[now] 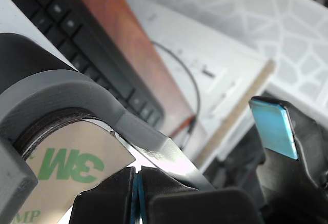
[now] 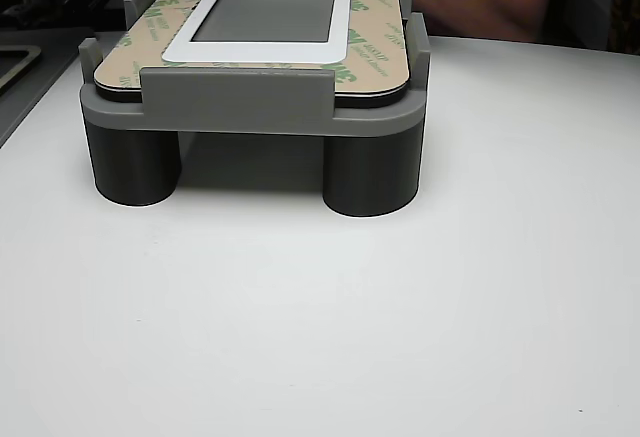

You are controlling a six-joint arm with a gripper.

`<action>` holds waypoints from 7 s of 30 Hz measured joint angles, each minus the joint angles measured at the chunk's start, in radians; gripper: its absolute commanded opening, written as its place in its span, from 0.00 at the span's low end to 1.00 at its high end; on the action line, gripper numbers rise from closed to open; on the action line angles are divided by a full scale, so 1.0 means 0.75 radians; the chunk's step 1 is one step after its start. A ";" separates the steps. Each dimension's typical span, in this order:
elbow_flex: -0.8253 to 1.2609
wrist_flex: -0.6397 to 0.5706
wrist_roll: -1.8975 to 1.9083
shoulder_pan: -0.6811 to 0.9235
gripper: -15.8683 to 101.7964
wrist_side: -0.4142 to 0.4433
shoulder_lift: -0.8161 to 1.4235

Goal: Peel off protective film from adhesive tape.

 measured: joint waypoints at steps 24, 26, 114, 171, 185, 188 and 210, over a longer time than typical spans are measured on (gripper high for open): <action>0.043 -0.041 -0.033 -0.027 0.06 -0.027 0.012; 0.049 -0.041 -0.033 -0.027 0.06 -0.025 0.018; 0.098 0.002 -0.059 -0.051 0.05 -0.020 0.084; -0.119 0.517 -0.027 -0.184 0.96 0.004 0.286; -0.096 0.900 0.194 -0.380 0.96 0.012 0.702; 0.008 0.908 0.415 -0.495 0.93 -0.039 0.841; 0.485 0.796 2.397 -1.233 0.98 -0.301 1.466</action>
